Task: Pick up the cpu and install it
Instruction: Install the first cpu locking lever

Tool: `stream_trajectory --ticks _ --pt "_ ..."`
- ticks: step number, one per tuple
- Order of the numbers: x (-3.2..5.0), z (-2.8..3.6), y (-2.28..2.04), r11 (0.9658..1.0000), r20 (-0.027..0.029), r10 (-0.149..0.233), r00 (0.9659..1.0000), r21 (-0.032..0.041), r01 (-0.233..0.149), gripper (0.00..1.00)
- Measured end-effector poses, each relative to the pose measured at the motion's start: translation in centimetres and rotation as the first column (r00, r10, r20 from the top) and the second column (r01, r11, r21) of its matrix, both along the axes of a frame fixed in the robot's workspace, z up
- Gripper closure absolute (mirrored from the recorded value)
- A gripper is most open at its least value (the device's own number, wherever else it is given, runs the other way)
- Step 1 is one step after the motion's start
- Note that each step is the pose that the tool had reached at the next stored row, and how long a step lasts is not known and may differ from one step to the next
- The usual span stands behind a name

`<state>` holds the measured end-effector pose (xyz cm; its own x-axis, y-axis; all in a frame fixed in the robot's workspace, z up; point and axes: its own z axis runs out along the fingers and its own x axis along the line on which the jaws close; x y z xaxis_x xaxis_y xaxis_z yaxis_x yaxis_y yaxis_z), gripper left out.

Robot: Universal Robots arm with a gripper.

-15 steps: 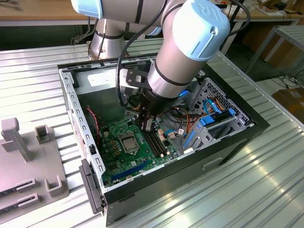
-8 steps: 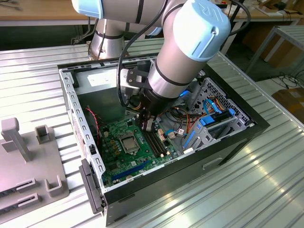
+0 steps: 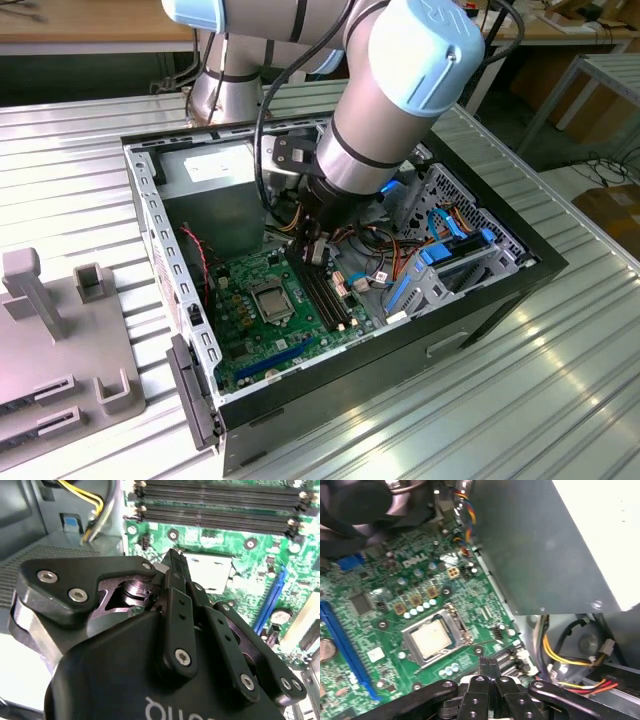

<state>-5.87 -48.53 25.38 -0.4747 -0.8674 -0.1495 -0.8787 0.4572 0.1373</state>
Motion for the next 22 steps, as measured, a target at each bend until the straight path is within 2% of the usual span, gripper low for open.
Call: stream_trajectory --ticks 5,7,9,12,22 --pt "0.53 -0.05 1.53 1.0000 0.0001 0.000 1.0000 0.0005 0.000 0.89" --pt "0.53 -0.09 1.95 1.0000 0.0000 0.000 1.0000 0.0029 0.000 0.89" --pt "0.53 -0.18 2.02 1.0000 0.0001 0.000 1.0000 0.0081 0.000 0.89" --pt "0.43 -0.30 2.03 0.9999 0.0016 0.000 1.0000 0.0109 0.000 0.89" --pt "0.17 -0.84 2.65 0.9999 0.0037 0.000 1.0000 0.0166 0.000 0.89"
